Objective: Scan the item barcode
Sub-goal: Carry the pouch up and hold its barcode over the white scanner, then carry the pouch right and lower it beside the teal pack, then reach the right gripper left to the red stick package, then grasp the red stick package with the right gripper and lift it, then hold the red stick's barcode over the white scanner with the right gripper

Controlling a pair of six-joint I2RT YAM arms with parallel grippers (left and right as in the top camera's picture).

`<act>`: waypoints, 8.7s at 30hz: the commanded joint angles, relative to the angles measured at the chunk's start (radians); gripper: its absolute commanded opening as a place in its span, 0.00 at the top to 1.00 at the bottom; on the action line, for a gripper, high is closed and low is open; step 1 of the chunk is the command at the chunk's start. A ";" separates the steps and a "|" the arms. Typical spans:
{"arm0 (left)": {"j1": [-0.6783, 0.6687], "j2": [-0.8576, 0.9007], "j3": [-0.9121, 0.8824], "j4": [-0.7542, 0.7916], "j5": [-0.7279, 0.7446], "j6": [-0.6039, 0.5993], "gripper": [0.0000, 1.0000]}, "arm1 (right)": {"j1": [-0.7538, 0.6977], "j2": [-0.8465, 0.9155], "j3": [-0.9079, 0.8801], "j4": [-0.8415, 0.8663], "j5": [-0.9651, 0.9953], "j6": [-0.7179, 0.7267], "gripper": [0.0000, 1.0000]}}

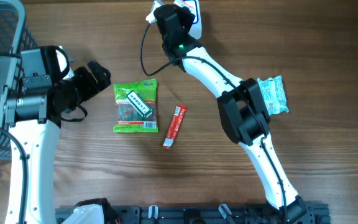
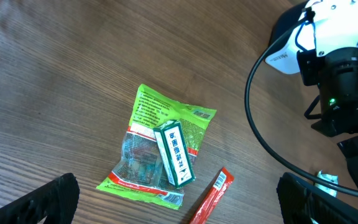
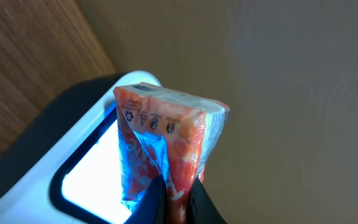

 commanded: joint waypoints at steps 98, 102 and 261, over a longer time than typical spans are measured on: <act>0.005 0.003 0.012 0.002 -0.006 0.009 0.00 | 0.023 -0.744 -0.635 -0.851 -1.061 1.631 0.20; 0.006 0.003 0.012 0.002 -0.006 0.009 0.00 | 0.176 -0.728 -0.695 -0.777 -0.930 1.807 0.36; 0.006 0.003 0.012 0.003 -0.006 0.009 0.00 | -0.301 -0.864 -1.372 -0.446 -1.229 0.919 0.96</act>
